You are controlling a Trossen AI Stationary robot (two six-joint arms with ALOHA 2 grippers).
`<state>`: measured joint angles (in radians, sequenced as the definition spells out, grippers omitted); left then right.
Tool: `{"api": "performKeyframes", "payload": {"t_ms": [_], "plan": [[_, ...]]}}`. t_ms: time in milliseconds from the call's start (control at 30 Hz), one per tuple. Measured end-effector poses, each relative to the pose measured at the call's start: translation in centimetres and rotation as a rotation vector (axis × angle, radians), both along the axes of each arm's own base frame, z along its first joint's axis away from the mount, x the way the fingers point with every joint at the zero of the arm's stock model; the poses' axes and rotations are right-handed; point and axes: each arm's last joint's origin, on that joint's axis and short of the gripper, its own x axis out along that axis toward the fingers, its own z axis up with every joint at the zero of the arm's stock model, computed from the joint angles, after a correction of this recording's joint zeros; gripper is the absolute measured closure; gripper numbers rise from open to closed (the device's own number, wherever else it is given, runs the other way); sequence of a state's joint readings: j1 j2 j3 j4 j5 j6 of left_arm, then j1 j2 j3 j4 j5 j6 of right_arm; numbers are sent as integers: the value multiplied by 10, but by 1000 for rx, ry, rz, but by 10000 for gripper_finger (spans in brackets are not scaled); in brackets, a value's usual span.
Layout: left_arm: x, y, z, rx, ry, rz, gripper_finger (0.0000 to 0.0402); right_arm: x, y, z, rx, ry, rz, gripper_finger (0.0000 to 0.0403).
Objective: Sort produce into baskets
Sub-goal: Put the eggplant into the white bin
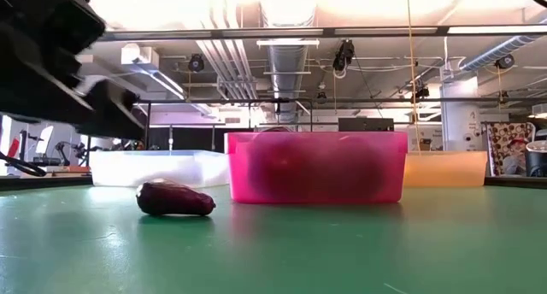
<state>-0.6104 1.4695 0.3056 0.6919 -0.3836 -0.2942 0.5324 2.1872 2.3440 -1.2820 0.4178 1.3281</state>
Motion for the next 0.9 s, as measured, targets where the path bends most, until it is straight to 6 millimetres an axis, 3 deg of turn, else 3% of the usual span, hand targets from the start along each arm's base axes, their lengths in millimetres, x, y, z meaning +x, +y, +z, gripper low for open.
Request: {"api": "performKeyframes", "payload": {"t_ms": [167,467,667,900], "plan": [[24,-2,-23,5,-5,-5,142,-3,4,1,34,-8,-42,109],[47,-18,-53,58,38,-52,170,-6,2,-1,39,18,-91,122],[48,-18,-59,22,56,-11,249,-9,-7,-3,-37,99,-40,140],[47,-16,-52,22,58,-26,342,-4,-27,-5,-104,202,79,157]]}}
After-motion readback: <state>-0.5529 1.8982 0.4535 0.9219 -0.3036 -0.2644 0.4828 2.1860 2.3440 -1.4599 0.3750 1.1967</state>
